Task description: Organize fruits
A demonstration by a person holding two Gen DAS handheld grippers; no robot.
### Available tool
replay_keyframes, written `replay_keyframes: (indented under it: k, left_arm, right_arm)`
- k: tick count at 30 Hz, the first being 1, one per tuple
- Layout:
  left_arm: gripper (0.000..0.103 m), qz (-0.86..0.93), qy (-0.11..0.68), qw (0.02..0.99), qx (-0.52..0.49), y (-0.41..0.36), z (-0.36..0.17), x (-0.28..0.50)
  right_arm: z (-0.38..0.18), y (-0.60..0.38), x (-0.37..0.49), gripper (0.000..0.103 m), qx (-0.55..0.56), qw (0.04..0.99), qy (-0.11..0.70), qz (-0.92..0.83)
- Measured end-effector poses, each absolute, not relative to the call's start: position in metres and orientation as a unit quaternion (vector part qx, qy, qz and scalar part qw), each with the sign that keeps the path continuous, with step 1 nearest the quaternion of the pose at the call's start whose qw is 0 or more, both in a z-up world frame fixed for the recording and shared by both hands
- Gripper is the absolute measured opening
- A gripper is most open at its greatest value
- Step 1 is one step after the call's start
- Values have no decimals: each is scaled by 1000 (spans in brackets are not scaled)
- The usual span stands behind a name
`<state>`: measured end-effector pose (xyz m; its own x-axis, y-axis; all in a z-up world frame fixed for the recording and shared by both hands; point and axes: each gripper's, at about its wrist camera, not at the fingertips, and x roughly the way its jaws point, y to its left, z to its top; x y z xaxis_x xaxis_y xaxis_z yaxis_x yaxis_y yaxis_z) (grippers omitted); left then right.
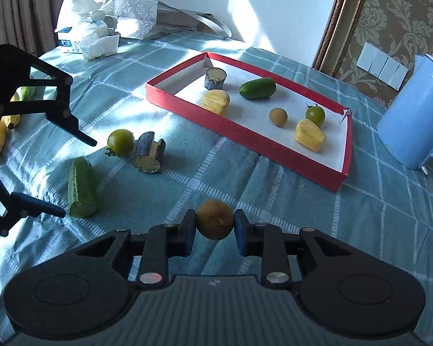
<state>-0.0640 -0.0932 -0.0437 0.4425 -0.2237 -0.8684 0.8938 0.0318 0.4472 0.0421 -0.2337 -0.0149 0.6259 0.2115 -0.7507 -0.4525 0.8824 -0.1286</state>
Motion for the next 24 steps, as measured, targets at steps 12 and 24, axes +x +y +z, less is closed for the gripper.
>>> replay_keyframes:
  k: [12,24]
  left_arm:
    - [45,-531,354,506,581,-103,-61,-30]
    - [30,-460,441,660,399,-91,-36,2]
  right_arm:
    - [-8,-258,23,27,-116,902,397,123]
    - [0,-261,22,27,-105,908,387,119]
